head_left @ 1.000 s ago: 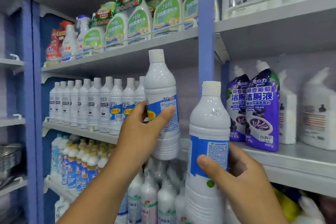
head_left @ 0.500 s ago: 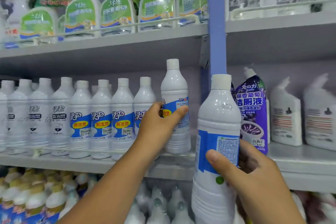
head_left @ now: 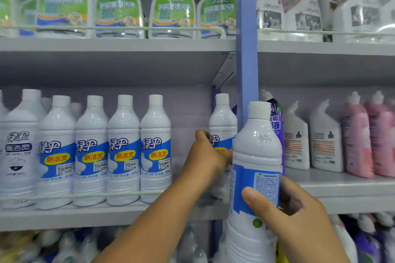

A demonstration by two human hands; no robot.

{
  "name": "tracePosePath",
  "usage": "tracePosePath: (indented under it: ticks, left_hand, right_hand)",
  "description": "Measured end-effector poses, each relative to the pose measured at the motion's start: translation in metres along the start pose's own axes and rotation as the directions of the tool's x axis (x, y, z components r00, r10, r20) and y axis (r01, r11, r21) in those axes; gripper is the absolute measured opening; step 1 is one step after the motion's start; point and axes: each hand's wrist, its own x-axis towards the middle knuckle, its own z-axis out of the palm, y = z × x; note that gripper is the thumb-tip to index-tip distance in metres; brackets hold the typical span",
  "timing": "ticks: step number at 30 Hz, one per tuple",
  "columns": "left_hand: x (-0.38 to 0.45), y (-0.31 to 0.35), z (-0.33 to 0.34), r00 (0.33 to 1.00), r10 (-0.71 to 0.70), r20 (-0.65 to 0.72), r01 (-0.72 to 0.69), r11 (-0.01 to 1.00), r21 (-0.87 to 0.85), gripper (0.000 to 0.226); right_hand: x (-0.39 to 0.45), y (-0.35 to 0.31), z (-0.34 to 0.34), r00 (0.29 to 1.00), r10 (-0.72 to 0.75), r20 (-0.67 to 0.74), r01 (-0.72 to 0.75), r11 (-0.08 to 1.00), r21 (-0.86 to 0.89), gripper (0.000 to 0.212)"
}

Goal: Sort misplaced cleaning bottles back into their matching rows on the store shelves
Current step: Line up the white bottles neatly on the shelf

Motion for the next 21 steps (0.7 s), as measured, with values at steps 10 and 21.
tracePosePath:
  ticks: [10,21]
  left_hand:
    - [-0.026,0.000,-0.027,0.953,0.182,-0.243,-0.216,0.969,-0.121,0.037]
    - [-0.097,0.037,-0.088,0.965,0.262,0.024,-0.263,0.965,0.009,0.046]
  right_hand:
    - [-0.006,-0.005,0.004,0.997,0.023,0.075,-0.014,0.993,-0.119,0.050]
    - [-0.004,0.000,0.054,0.996,0.000,0.084,0.015,0.983,-0.183,0.058]
